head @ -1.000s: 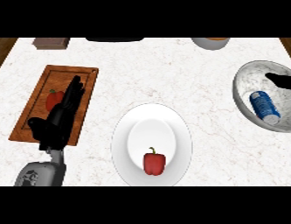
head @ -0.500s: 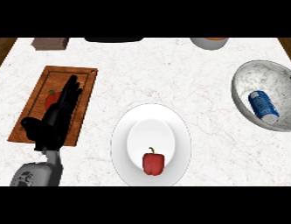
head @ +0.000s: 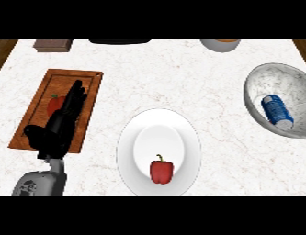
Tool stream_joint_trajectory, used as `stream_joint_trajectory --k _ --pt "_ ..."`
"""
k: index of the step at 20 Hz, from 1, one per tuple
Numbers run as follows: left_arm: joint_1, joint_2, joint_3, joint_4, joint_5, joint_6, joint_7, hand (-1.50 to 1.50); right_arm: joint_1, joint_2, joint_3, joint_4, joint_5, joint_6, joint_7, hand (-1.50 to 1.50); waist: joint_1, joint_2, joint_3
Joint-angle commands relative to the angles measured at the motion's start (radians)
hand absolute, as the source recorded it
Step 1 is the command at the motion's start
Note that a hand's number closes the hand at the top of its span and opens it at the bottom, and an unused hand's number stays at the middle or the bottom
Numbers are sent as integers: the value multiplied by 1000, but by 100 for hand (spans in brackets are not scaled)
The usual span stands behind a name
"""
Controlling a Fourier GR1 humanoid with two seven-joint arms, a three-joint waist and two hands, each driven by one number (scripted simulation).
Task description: Pick the can from the plate and place it in the bowl
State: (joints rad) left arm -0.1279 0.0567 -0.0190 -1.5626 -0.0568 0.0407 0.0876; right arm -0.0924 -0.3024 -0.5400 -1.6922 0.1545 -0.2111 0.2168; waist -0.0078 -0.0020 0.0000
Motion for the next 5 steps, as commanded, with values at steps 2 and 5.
stream_joint_trajectory --k 2,5 --pt "-20 -13 3 40 -10 6 -20 0 92 29 -19 -25 -56 40 -102 -150 5 2 0" --pt "54 -31 -37 -12 -22 3 -27 0 120 47 -9 -81 -60 57 -66 -150 7 1 0"
